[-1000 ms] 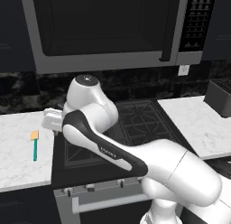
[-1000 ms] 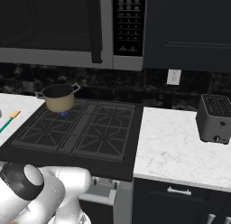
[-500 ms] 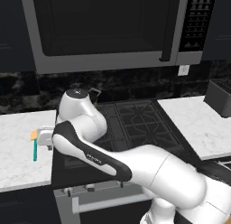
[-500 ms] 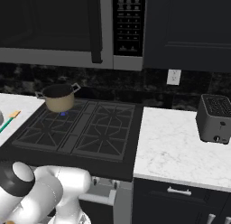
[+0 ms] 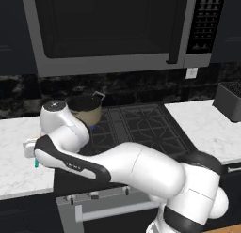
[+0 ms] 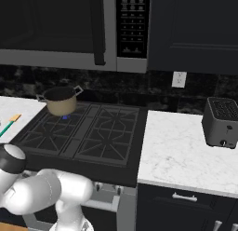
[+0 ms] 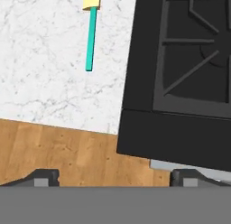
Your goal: Put the squash and lemon wedge in the pot. Retrieve the spatula and lightly stir the vegetables in the pot.
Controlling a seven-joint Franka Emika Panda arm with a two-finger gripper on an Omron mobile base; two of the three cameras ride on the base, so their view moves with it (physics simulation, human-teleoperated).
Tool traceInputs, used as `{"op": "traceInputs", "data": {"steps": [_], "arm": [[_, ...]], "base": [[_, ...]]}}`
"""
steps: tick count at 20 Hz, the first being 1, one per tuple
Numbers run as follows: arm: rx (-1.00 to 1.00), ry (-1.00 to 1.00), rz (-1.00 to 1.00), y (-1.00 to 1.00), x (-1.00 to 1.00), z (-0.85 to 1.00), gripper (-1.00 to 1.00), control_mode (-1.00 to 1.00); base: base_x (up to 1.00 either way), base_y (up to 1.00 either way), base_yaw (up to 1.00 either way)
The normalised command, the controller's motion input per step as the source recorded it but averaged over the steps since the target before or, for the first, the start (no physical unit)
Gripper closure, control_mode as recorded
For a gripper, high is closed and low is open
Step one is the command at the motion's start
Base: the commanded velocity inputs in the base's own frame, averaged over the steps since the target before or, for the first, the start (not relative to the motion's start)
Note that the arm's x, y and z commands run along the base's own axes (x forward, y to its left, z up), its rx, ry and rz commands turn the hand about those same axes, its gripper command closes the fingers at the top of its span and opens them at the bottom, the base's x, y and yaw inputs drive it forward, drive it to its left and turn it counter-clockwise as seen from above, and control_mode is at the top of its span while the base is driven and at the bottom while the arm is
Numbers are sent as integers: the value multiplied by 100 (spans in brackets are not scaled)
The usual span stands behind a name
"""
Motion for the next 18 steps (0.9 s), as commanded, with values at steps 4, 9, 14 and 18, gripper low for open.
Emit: {"op": "traceInputs", "data": {"steps": [4, 9, 14, 18], "arm": [[-13, -2, 0, 32, 20, -48, -100, -100], [-2, 0, 0, 4, 44, -52, -100, -100], [-1, -2, 0, 4, 43, -21, -100, -100], [-7, -2, 0, 33, 35, -18, -100, -100]], "base": [[0, 0, 0], [0, 0, 0], [0, 0, 0], [0, 0, 0]]}}
